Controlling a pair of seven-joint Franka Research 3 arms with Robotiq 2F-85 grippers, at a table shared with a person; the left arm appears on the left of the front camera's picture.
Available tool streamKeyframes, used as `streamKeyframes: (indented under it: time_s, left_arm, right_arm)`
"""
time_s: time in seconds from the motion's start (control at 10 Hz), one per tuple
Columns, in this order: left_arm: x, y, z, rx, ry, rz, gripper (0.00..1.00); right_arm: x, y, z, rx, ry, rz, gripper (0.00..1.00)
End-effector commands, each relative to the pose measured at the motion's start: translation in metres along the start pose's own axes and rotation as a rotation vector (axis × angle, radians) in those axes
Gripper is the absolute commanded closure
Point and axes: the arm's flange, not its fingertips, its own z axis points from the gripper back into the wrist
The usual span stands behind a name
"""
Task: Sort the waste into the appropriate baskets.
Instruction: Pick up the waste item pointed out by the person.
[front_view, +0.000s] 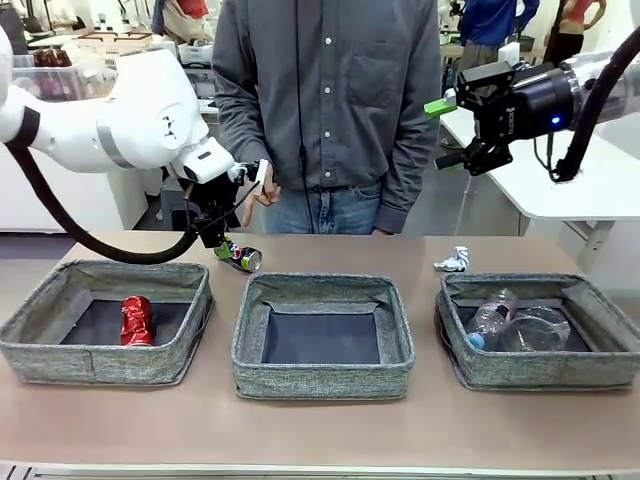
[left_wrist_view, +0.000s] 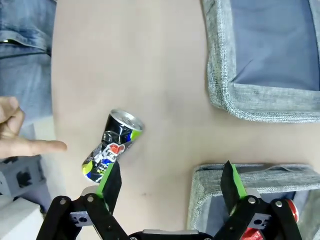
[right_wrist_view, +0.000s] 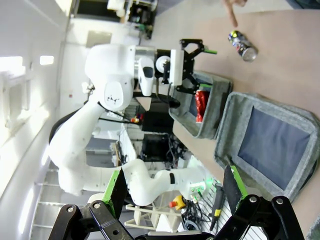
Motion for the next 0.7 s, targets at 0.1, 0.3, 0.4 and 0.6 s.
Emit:
streamKeyframes:
  time_s: [0.1,0.3,0.4,0.6]
  left_arm:
    - [-0.010,0.016,-0.022,0.067,0.116,0.116,0.00]
    - [-0.012,0.028,-0.040,0.110,0.100,0.109,0.00]
    - [-0.014,0.032,-0.043,0.139,0.104,0.109,0.00]
    - [-0.023,0.039,-0.059,0.107,0.106,0.100,0.00]
  right_arm:
    - [0.002,0.003,0.002,-0.014,-0.001,-0.015,0.00]
    - [0.002,0.003,0.002,-0.014,-0.001,-0.015,0.00]
    - [0.002,0.003,0.002,-0.014,-0.001,-0.015,0.00]
    - [0.002,0.003,0.002,-0.014,-0.001,-0.015,0.00]
